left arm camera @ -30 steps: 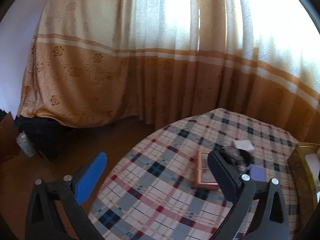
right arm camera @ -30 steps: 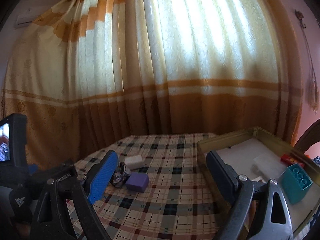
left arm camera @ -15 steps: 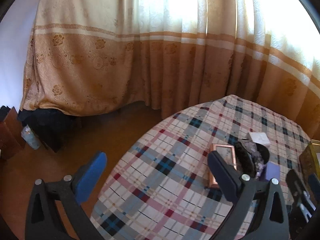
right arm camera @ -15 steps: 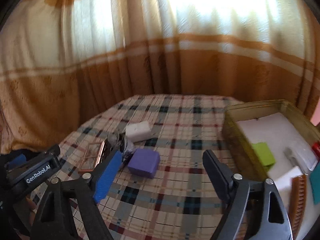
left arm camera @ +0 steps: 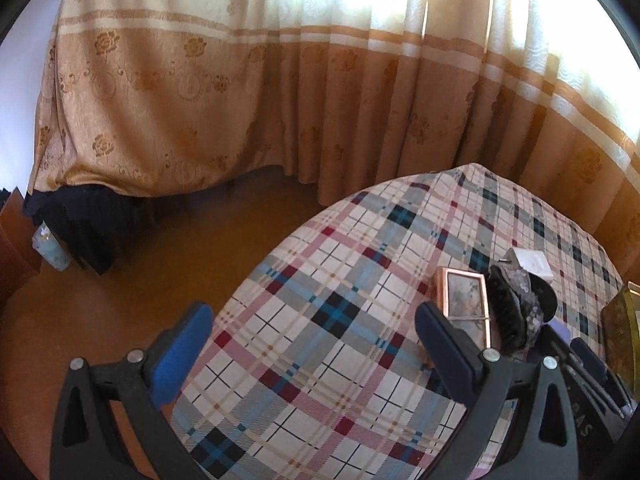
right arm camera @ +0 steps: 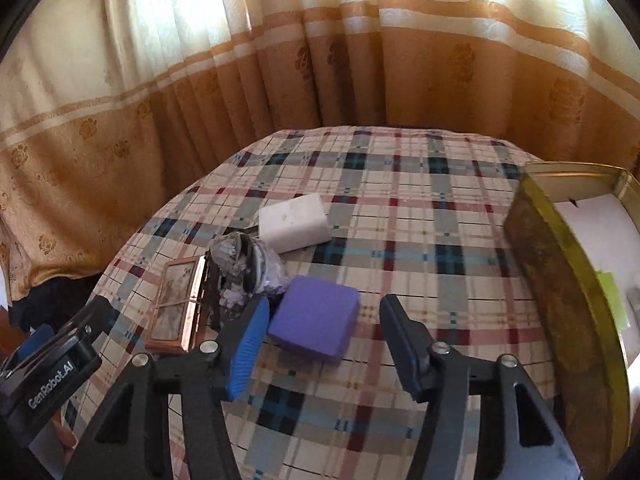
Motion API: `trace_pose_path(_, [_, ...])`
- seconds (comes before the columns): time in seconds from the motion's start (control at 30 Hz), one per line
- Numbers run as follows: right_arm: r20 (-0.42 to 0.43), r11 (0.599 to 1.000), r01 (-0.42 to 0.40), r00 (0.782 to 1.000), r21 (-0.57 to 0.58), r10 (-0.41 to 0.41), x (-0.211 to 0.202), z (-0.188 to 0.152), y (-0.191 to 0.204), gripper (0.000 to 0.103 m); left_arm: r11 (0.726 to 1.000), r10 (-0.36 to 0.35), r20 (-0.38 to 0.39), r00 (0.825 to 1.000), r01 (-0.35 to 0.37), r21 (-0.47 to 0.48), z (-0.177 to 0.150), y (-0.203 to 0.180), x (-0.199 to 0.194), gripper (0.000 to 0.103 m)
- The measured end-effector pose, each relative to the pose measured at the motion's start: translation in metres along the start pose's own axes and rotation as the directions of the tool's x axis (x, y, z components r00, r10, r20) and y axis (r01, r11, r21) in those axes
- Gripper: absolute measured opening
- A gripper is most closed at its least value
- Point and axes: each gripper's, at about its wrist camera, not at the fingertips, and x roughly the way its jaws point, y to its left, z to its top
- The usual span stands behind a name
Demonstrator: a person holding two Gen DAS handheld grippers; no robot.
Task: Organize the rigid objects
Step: 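Grasp the purple block with the right gripper and lift it, then grasp the copper picture frame with the left gripper and lift it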
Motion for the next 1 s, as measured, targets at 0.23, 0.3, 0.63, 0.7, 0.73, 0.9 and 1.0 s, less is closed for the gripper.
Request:
trace_pose_path(0.23, [-0.036, 0.999, 0.024, 0.999, -0.046, -0.026, 0.012, 0.007, 0.009, 0.059, 1.0, 0.005, -0.016, 1.0, -0.004, 0.019, -0.001, -0.005, 0.003, 0.102])
trace_pose_path(0.3, [-0.038, 0.997, 0.033, 0.999, -0.063, -0.035, 0.011, 0.006, 0.009, 0.049, 1.0, 0.0, -0.014, 1.0, 0.0, 0.031, -0.001, -0.007, 0.002, 0.102])
trace_pose_path(0.63, [0.046, 0.995, -0.091, 0.995, 0.048, 0.089, -0.023, -0.01, -0.026, 0.043, 0.979, -0.079, 0.007, 0.997, 0.077, 0.189, -0.004, -0.046, -0.002, 0.102])
trace_pose_path(0.7, [0.076, 0.993, -0.096, 0.993, 0.064, 0.091, -0.032, -0.015, -0.032, 0.043, 0.972, -0.086, -0.006, 0.996, 0.085, 0.219, -0.005, -0.056, 0.001, 0.102])
trace_pose_path(0.73, [0.088, 0.993, -0.095, 0.992, 0.071, 0.089, -0.036, -0.016, -0.035, 0.043, 0.969, -0.09, -0.013, 0.996, 0.091, 0.231, -0.006, -0.06, 0.003, 0.102])
trace_pose_path(0.9, [0.121, 0.991, -0.096, 0.989, 0.095, 0.084, -0.043, -0.019, -0.043, 0.043, 0.964, -0.069, -0.077, 0.995, 0.086, 0.252, -0.007, -0.074, 0.02, 0.096])
trace_pose_path(1.0, [0.124, 0.991, -0.099, 0.988, 0.093, 0.087, -0.043, -0.019, -0.043, 0.043, 0.969, -0.09, -0.107, 0.99, 0.112, 0.218, -0.002, -0.071, 0.027, 0.094])
